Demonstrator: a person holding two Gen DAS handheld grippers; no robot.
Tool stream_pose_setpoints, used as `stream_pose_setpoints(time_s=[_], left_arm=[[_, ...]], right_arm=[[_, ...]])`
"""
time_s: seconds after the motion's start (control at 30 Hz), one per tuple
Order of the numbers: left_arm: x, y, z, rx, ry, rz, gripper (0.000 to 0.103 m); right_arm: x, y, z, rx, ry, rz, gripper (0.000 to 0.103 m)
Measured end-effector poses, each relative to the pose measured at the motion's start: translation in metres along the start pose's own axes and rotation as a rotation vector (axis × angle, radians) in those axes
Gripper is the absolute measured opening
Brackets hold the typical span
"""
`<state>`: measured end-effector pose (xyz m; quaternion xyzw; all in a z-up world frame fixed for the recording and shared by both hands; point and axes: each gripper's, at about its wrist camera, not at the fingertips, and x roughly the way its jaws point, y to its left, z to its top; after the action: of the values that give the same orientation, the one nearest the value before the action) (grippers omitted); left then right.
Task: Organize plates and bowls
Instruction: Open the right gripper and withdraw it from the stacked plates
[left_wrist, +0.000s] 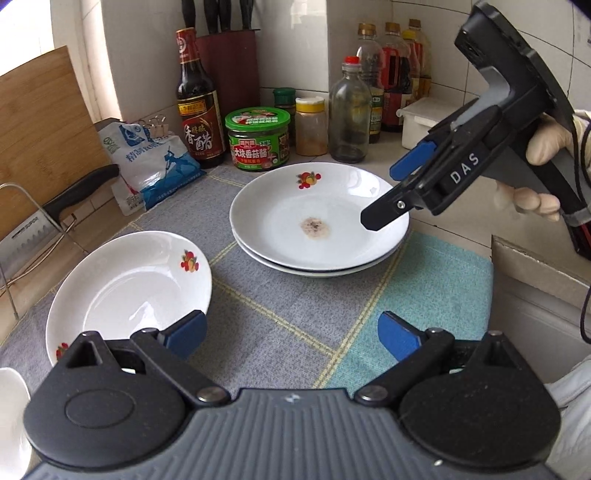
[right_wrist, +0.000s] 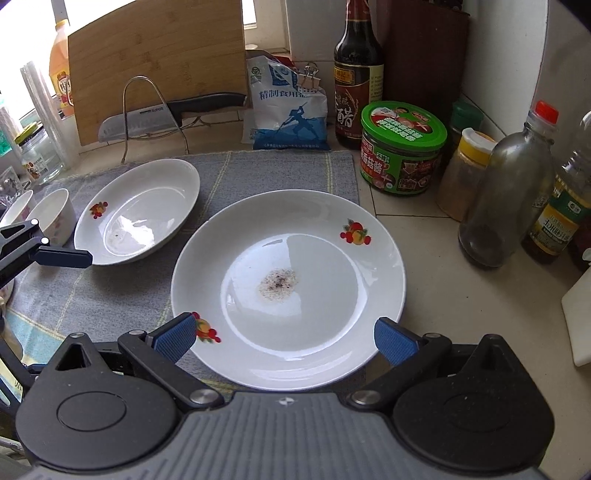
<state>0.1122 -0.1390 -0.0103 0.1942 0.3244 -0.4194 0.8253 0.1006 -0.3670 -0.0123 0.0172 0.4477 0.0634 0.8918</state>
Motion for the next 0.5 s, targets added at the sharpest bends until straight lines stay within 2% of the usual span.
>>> stream_pose_setpoints(time_s=[0.1, 0.23, 0.37, 0.5], left_arm=[[-0.011, 0.001, -0.008, -0.029, 0.003, 0.028, 0.099], [-0.028, 0.007, -0.023, -0.085, 0.003, 0.066, 0.099], [-0.046, 0.015, -0.038, -0.136, -0.01, 0.109, 0.099], [-0.06, 0.023, -0.05, -0.157, -0.01, 0.157, 0.099]], right_arm=[[-0.008, 0.019, -0.005, 0.003, -0.039, -0.006, 0.103], [-0.014, 0.05, -0.01, -0.015, -0.076, -0.06, 0.103], [-0.018, 0.076, -0.011, 0.0, -0.106, -0.035, 0.103], [-0.022, 0.107, -0.013, -0.041, -0.125, -0.043, 0.103]])
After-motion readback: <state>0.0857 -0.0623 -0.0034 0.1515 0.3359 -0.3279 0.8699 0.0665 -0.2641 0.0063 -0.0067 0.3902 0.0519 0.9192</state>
